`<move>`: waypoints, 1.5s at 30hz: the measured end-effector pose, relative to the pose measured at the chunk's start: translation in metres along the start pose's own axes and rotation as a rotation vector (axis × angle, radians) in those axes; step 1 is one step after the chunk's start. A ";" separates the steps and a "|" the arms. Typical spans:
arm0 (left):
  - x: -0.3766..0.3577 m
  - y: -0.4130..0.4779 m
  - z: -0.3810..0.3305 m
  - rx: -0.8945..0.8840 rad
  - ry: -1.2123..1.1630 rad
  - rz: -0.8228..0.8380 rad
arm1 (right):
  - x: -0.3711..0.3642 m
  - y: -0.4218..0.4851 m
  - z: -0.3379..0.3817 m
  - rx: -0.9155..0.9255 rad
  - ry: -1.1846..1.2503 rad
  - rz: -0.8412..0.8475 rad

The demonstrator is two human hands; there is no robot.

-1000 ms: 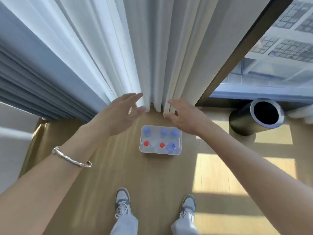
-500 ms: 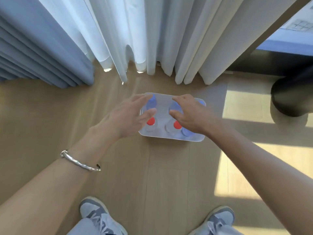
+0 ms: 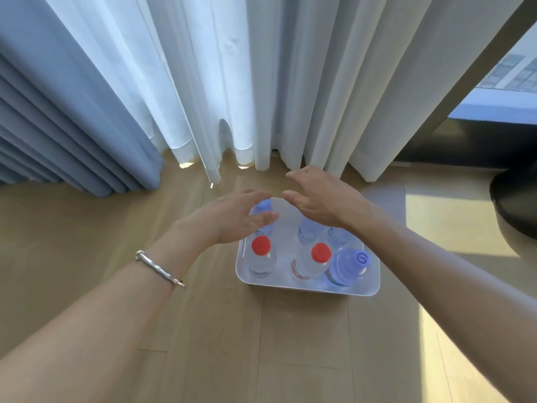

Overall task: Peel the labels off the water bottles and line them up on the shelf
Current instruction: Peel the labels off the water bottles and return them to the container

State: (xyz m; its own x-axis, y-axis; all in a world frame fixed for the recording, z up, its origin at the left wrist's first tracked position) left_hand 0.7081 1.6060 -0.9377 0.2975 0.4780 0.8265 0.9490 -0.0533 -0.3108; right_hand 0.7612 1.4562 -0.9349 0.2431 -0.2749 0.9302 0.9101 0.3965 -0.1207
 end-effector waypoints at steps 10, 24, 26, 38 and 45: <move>-0.008 0.009 -0.009 -0.008 0.053 0.086 | 0.003 -0.004 -0.018 -0.035 -0.003 0.012; -0.036 -0.009 0.017 0.025 0.054 0.014 | -0.025 -0.022 -0.012 -0.039 0.234 0.050; -0.022 -0.007 0.016 0.019 -0.010 -0.064 | -0.031 -0.026 -0.013 -0.050 0.312 0.049; 0.063 0.005 -0.013 -0.097 -0.243 -0.491 | -0.030 -0.002 0.023 0.021 0.836 0.040; 0.065 0.003 -0.021 -0.030 -0.501 -0.778 | -0.022 0.003 0.033 -0.077 0.847 -0.129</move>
State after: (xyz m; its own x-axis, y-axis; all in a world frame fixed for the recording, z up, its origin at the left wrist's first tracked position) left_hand 0.7323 1.6181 -0.8754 -0.4982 0.7114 0.4957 0.8668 0.4222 0.2652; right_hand 0.7470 1.4926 -0.9444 0.2768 -0.8870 0.3696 0.9606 0.2651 -0.0832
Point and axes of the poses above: each hand's wrist, its own y-axis towards the middle knuckle, its own x-axis out of the back of the hand, z = x × y, the point moved 4 cm from there along y, towards the middle knuckle, and after that the axes turned 14 degrees about -z, right-handed, at the moved point
